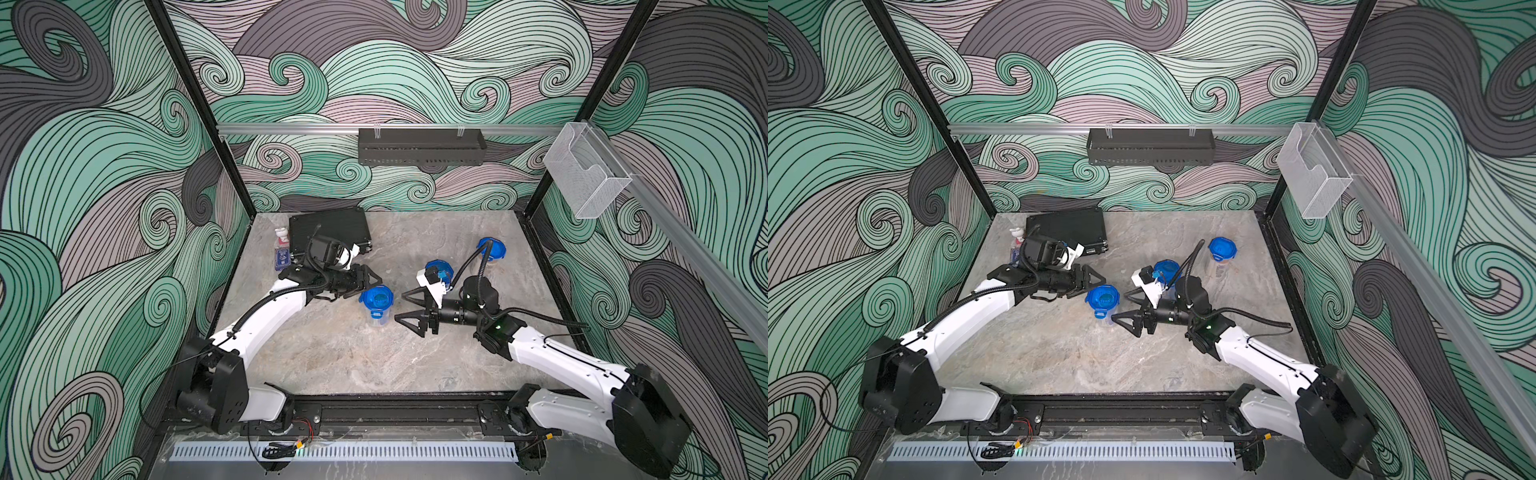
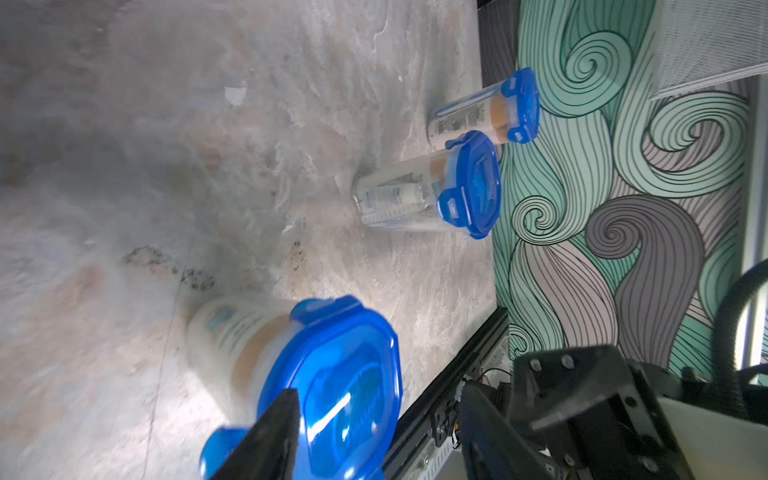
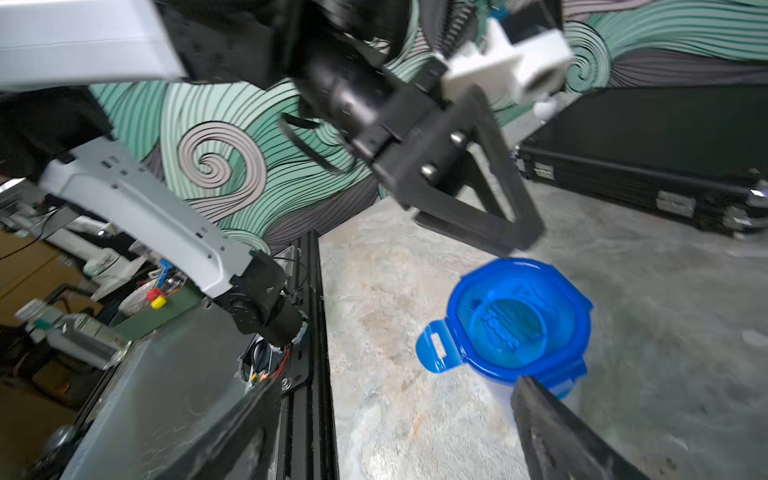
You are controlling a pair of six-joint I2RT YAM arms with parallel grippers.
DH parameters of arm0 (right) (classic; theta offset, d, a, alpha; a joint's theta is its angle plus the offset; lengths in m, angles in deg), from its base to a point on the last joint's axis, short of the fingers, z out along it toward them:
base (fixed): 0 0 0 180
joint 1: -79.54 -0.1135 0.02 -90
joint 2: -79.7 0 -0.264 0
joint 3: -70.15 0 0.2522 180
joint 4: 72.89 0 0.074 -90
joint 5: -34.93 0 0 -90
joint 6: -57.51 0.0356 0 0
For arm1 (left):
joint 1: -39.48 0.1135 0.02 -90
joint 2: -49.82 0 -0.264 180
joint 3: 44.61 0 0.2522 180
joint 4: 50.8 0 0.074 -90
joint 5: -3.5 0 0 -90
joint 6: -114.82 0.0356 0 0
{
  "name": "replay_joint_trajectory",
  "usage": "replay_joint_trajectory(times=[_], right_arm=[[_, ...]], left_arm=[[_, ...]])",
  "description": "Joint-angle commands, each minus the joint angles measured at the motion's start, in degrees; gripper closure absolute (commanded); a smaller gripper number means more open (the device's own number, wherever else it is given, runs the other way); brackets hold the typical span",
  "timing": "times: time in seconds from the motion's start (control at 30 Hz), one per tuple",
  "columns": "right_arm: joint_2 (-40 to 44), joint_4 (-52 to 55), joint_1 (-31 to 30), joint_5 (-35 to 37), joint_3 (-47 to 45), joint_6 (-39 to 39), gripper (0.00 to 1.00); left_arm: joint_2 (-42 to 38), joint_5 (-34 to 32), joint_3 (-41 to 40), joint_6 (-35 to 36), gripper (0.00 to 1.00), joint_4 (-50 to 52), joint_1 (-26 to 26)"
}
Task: Take out toiletry kits
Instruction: Adjust the container at the center of the board.
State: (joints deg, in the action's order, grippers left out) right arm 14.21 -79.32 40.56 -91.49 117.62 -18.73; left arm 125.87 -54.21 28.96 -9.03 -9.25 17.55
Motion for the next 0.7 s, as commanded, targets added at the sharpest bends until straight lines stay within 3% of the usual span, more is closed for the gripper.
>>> replay_joint_trajectory(times=[0.0, 0.1, 0.27, 0.37, 0.43, 0.53, 0.67], right_arm=[[0.9, 11.4, 0.2, 8.6, 2.8, -0.8, 0.13], [-1.6, 10.7, 0.5, 11.0, 4.5, 1.3, 0.09], [-11.8, 17.0, 0.5, 10.1, 15.5, 3.4, 0.13], [-16.5, 19.1, 0.4, 11.1, 20.3, 5.4, 0.14], [-19.3, 20.8, 0.3, 12.2, 23.0, 6.3, 0.16], [-23.2, 23.0, -0.1, 12.6, 26.4, 7.4, 0.17], [-26.5, 24.4, -1.2, 13.2, 28.3, 8.1, 0.19]], left_arm=[[-5.1, -6.7, 0.5, 4.1, 0.38, 13.4, 0.0], [-9.7, -6.1, -5.3, 2.6, 0.38, 13.7, -0.3], [-15.2, -3.4, -18.2, -1.6, 0.39, 5.7, -1.2], [-15.0, -0.9, -21.8, -4.1, 0.45, -0.1, -2.4], [-13.5, -2.2, -22.2, -4.3, 0.60, -2.6, -3.7], [-8.8, -2.1, -21.9, -4.2, 0.72, -5.4, -4.9], [-4.0, -2.9, -21.7, -4.0, 0.77, -9.6, -5.1]])
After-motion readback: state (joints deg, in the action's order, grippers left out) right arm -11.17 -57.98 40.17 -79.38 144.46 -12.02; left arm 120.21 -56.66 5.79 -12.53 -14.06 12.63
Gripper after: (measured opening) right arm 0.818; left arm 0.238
